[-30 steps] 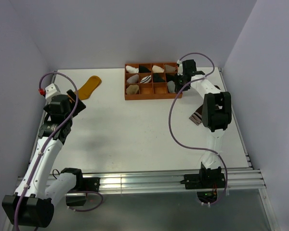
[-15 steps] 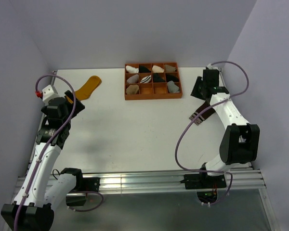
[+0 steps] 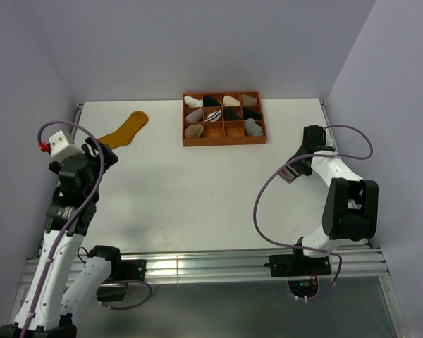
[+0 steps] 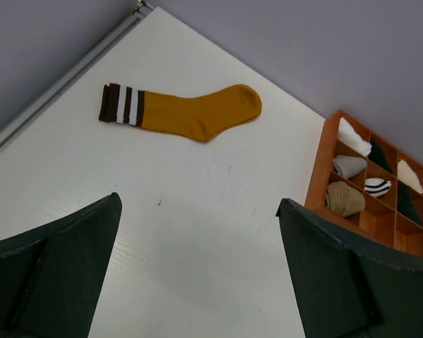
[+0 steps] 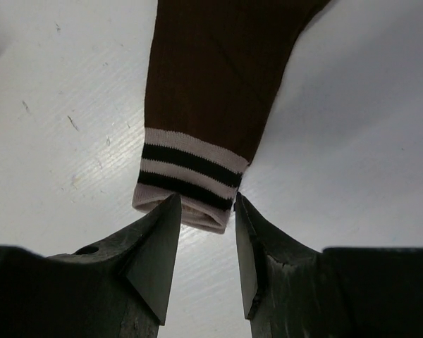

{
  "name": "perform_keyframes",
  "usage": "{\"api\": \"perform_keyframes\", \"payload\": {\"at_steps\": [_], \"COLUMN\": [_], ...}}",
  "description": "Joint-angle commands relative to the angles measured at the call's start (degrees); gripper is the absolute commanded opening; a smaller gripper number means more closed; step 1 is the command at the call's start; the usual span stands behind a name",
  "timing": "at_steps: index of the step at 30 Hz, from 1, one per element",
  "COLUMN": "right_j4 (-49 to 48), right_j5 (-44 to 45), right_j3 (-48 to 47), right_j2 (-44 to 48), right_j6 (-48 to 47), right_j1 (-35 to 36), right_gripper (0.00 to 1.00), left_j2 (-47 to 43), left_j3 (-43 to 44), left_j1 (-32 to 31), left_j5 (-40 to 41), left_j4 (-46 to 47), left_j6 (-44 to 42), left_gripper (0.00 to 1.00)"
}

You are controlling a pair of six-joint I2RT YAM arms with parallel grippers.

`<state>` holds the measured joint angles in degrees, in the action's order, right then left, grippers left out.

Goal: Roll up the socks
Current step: Move the sock to the center of the board.

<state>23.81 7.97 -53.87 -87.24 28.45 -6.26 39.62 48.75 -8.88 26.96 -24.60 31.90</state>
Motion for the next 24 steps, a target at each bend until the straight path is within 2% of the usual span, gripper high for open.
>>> {"api": "perform_keyframes", "payload": {"at_steps": [1, 6, 12, 19, 24], "right_j4": [-4.3, -4.12, -1.41, 2.2, 0.37], "right_j5": [0.21, -0.84, -1.38, -5.24, -7.62], "right_j3": [0.08, -2.56, -4.49, -3.53, -0.28], "right_j2": [-2.92, -6.97, -12.07, -11.55, -11.28], "right_j6": [1.17, -1.19, -3.57, -1.73, 3.71], "right_j1": [-0.07, 0.2, 3.88, 17.23, 31.9], "right_gripper": [0.44, 0.43, 0.42, 0.42, 0.42], "left_j2": [-5.49, -10.26, -10.26, -10.44, -10.44], "left_j3": [-1.55, -6.91, -6.48, -7.09, -7.27], "left_j1": [-1.92, -3.16, -3.51, -3.6, -3.6], "left_j5": [4.06, 4.85, 6.52, 4.77, 5.3], "left_j4": [3.06, 6.05, 5.62, 5.7, 5.62], "left_j6": [-2.81, -2.02, -1.32, -1.93, -1.93], "left_gripper": [0.99, 0.99, 0.99, 0.99, 0.99]}}
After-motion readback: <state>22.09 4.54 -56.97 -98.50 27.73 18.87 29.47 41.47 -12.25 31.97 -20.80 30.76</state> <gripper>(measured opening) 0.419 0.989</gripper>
